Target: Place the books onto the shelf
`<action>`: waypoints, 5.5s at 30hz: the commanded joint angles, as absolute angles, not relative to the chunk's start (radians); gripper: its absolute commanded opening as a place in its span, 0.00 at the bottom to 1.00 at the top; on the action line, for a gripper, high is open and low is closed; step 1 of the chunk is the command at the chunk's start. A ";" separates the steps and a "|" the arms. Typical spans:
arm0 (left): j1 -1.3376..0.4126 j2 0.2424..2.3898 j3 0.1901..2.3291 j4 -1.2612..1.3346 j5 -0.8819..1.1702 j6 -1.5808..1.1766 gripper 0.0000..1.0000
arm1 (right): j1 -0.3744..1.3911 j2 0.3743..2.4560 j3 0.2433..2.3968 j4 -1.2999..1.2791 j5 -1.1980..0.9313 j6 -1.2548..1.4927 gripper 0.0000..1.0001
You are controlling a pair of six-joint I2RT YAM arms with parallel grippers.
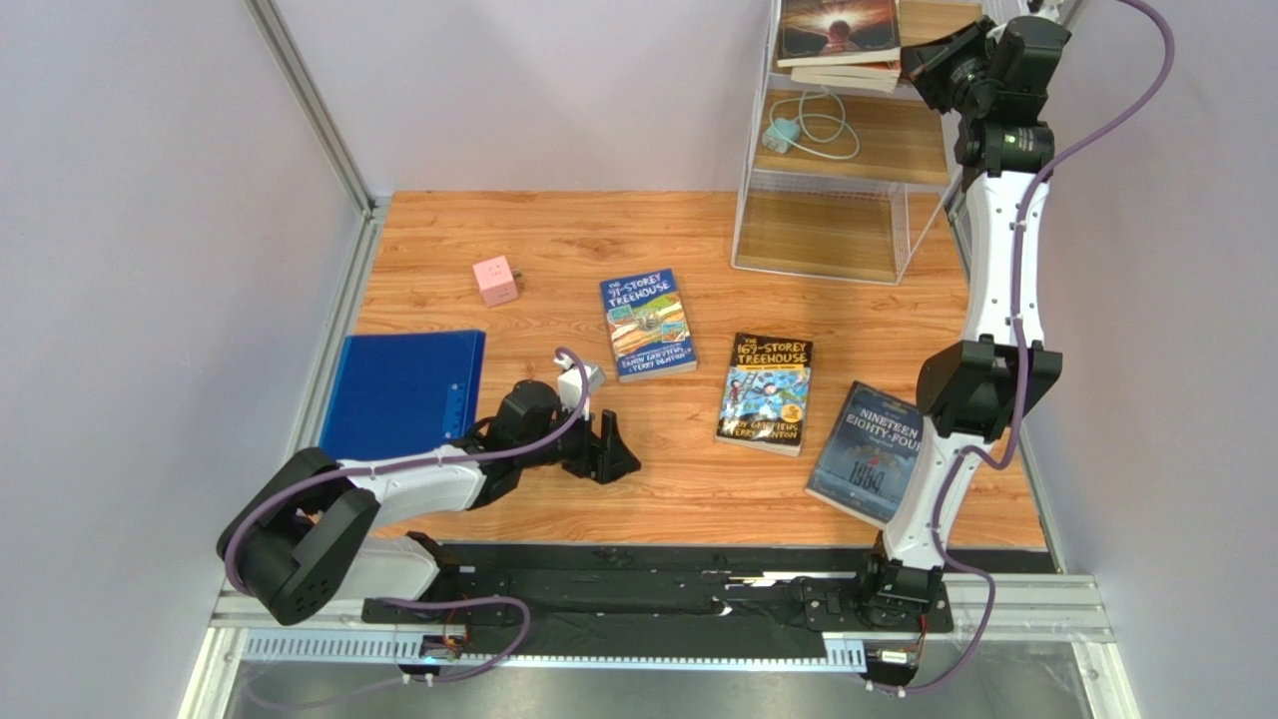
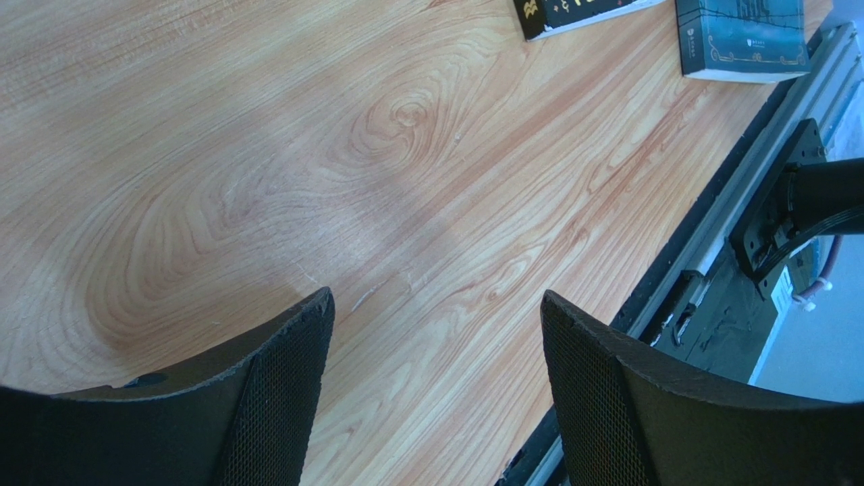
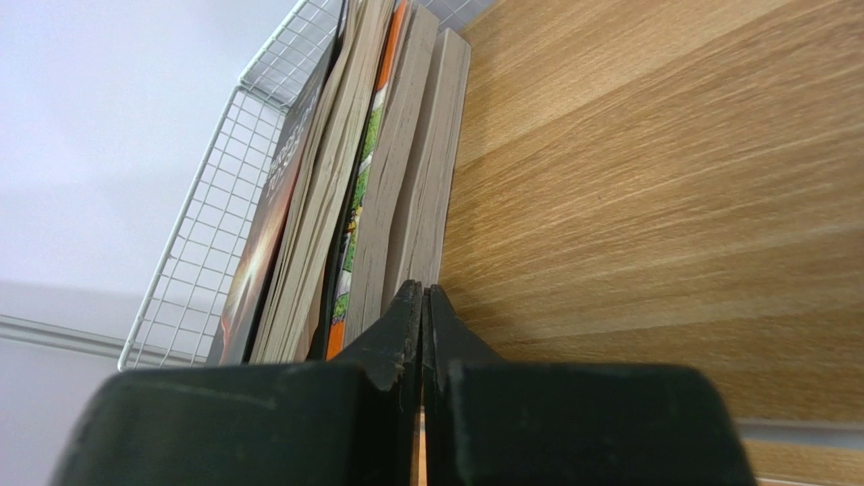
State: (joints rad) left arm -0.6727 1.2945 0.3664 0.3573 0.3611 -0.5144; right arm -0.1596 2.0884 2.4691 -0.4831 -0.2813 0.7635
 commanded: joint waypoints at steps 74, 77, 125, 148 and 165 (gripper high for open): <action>-0.799 2.068 1.337 -0.074 0.270 -0.522 0.00 | -0.071 1.627 0.532 0.214 -0.583 0.684 0.77; -0.805 2.094 1.383 -0.152 0.219 -0.522 0.00 | -0.032 1.643 0.541 0.225 -0.592 0.684 0.76; -0.773 1.344 0.804 0.445 0.376 -0.609 0.90 | 0.127 1.065 0.589 0.357 -0.982 0.890 0.05; -0.767 1.295 1.038 0.172 0.402 -0.482 0.00 | 0.166 0.784 0.589 -0.086 -0.758 0.557 1.00; -0.723 1.307 1.026 0.457 0.695 -0.571 0.00 | 0.164 0.781 0.385 0.360 -0.864 0.761 1.00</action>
